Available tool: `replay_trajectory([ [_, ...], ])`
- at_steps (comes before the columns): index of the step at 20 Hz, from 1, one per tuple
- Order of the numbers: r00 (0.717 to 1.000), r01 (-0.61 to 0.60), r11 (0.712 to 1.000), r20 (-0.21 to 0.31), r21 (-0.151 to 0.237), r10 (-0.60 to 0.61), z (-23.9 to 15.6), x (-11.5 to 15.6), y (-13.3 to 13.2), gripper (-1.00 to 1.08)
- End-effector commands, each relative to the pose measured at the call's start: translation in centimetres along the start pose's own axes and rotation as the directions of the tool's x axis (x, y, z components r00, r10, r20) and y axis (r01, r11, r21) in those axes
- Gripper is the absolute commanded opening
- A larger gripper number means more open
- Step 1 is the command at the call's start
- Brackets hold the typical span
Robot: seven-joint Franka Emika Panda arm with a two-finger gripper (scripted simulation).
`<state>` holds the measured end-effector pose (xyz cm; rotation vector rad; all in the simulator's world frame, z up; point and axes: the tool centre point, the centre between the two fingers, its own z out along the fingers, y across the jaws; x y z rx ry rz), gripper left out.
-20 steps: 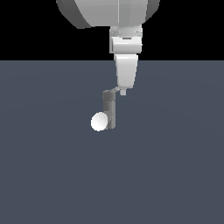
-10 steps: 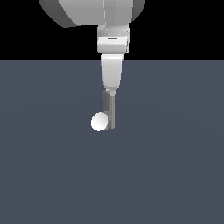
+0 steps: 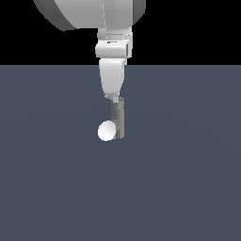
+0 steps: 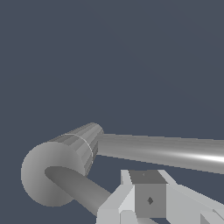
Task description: Turn on the faucet by rotating a designated handle.
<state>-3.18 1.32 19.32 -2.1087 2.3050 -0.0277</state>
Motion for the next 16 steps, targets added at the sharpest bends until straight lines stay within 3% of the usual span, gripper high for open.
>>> replay_trajectory([
  [1,1.000,0.028,1.000,0.002,-0.009,-0.028,0.5,-2.3,-0.1,-1.00],
  [16,0.998,0.059,0.998,0.001,-0.024,-0.059,1.2,-8.3,-2.4,-1.00],
])
